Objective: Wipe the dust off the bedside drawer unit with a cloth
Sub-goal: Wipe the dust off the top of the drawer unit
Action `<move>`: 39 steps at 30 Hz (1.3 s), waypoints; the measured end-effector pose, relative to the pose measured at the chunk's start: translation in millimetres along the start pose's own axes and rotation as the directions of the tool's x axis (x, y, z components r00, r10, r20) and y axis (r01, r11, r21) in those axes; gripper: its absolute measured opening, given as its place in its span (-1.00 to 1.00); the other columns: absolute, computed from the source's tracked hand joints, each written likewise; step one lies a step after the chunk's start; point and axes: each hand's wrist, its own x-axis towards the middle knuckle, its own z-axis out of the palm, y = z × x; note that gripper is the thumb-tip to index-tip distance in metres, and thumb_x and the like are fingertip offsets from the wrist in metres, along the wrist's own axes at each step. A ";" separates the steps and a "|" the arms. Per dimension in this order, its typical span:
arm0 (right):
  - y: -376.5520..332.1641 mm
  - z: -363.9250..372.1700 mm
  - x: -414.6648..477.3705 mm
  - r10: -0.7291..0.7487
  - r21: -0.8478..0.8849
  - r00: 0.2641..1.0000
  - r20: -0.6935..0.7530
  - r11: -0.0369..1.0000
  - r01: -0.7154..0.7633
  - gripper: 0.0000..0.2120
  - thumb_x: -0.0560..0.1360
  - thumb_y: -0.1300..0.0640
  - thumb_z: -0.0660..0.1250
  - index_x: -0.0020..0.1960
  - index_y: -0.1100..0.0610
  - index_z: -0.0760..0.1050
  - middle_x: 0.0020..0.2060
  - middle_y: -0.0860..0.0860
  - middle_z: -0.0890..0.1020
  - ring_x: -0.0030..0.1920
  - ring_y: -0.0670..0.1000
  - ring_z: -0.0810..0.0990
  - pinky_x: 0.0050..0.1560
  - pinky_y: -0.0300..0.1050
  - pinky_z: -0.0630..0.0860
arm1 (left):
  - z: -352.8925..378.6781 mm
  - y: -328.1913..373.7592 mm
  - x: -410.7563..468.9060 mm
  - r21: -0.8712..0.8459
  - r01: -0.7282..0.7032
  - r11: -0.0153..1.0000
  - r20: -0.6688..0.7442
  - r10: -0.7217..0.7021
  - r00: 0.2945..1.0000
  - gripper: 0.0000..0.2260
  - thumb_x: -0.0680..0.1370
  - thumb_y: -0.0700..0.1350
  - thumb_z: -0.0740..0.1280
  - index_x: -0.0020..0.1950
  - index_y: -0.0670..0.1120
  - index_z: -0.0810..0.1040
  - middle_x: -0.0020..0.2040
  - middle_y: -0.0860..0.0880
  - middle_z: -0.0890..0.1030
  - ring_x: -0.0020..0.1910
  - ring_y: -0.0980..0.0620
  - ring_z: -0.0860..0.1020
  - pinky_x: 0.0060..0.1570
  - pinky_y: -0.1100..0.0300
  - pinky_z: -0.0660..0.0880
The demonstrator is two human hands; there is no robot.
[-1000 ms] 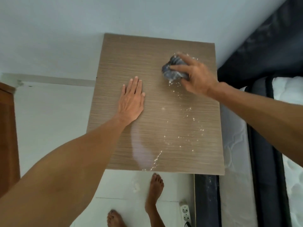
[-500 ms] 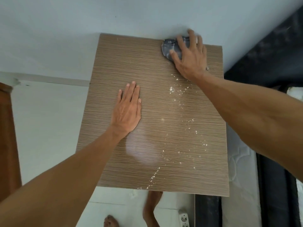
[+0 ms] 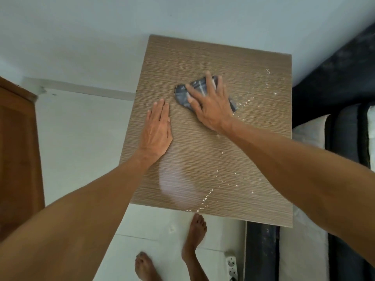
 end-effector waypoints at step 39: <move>27.6 -53.4 -174.1 -0.222 0.105 0.974 -0.049 0.969 0.226 -0.40 0.38 0.23 0.44 0.41 0.10 0.43 0.39 0.30 0.36 0.30 0.32 0.43 0.22 0.28 0.45 | 5.1 56.6 -37.9 0.071 -0.151 0.986 0.243 0.130 0.961 -0.54 0.67 -0.07 -0.01 0.54 -0.20 0.08 0.57 -0.18 0.07 0.55 -0.15 0.03 0.50 -0.13 0.01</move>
